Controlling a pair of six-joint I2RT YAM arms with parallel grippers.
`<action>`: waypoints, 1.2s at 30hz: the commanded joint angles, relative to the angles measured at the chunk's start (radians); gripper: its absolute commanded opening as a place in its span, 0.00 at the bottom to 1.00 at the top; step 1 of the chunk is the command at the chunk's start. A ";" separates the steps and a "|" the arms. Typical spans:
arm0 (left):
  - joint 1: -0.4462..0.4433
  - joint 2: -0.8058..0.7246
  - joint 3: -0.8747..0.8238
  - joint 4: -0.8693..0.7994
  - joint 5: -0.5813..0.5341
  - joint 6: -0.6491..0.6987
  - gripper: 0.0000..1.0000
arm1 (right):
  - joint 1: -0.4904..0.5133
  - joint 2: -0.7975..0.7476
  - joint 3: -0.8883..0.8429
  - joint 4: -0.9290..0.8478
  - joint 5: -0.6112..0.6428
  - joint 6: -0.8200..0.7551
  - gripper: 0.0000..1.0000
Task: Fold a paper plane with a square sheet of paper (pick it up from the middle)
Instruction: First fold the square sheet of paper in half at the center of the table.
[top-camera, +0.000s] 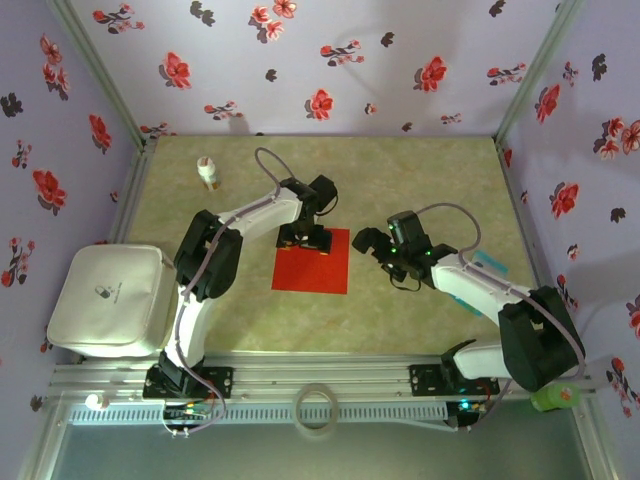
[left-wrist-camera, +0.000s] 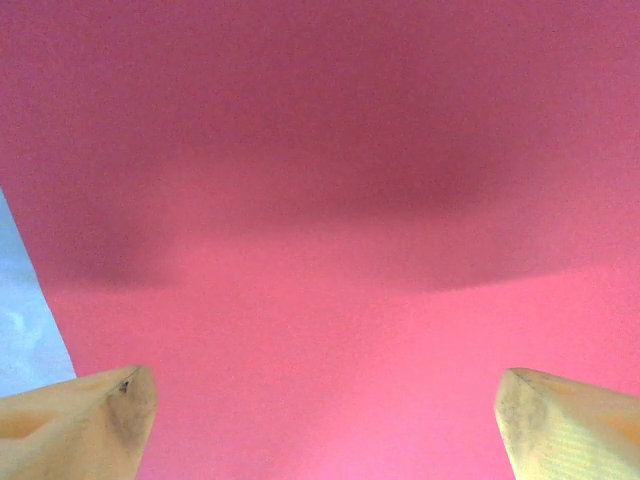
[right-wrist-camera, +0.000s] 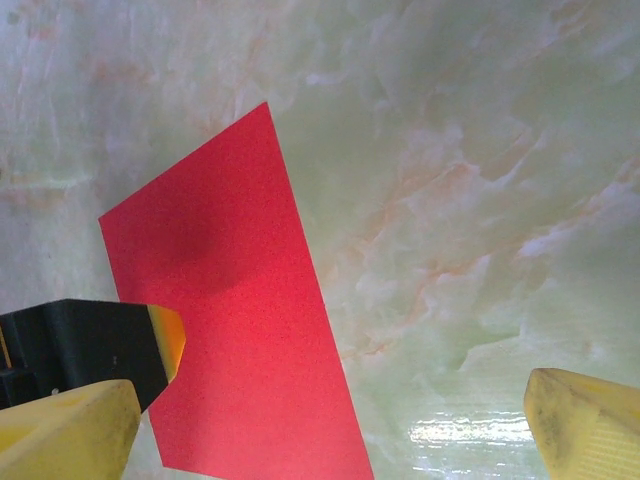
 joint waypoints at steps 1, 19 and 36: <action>-0.004 0.024 0.000 -0.007 -0.018 -0.034 0.88 | 0.000 0.008 0.000 0.011 -0.028 -0.023 0.99; -0.035 0.060 0.059 -0.035 -0.022 -0.157 0.87 | 0.001 0.048 0.029 -0.028 -0.058 -0.020 0.99; -0.040 0.091 0.061 -0.023 -0.056 -0.165 0.88 | 0.001 0.068 0.054 -0.068 -0.058 -0.024 0.99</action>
